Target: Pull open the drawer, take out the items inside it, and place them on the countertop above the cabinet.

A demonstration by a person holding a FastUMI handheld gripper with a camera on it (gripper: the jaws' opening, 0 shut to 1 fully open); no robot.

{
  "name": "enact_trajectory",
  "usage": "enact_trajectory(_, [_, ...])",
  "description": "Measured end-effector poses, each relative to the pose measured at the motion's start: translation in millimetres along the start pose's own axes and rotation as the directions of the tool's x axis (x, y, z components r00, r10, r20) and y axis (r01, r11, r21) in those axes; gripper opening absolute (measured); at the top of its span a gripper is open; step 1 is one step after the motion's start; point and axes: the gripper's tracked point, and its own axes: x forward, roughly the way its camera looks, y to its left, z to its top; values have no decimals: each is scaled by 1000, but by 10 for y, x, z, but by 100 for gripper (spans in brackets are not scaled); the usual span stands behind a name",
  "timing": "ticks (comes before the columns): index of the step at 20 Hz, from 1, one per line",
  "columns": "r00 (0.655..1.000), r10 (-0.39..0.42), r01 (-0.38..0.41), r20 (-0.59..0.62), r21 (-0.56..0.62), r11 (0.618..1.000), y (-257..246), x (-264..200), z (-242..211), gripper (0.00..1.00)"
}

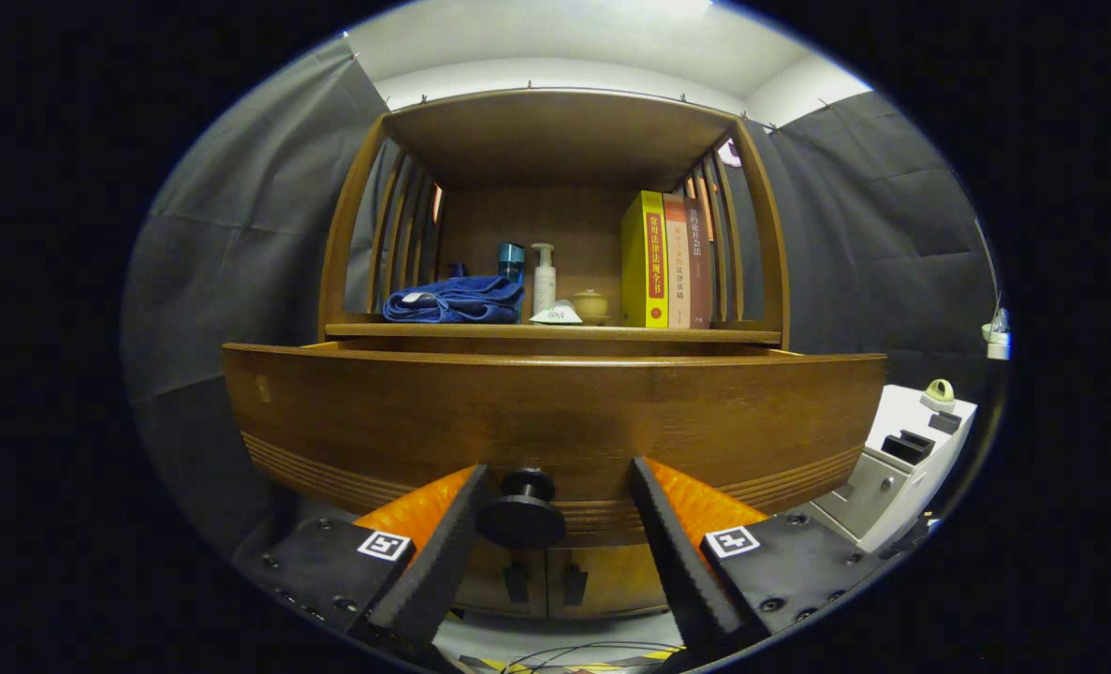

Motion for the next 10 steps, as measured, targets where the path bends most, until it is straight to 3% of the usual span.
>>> enact_trajectory(10, [1000, -5, 5, -28, 10, 1000, 4, 546, 89, 99])
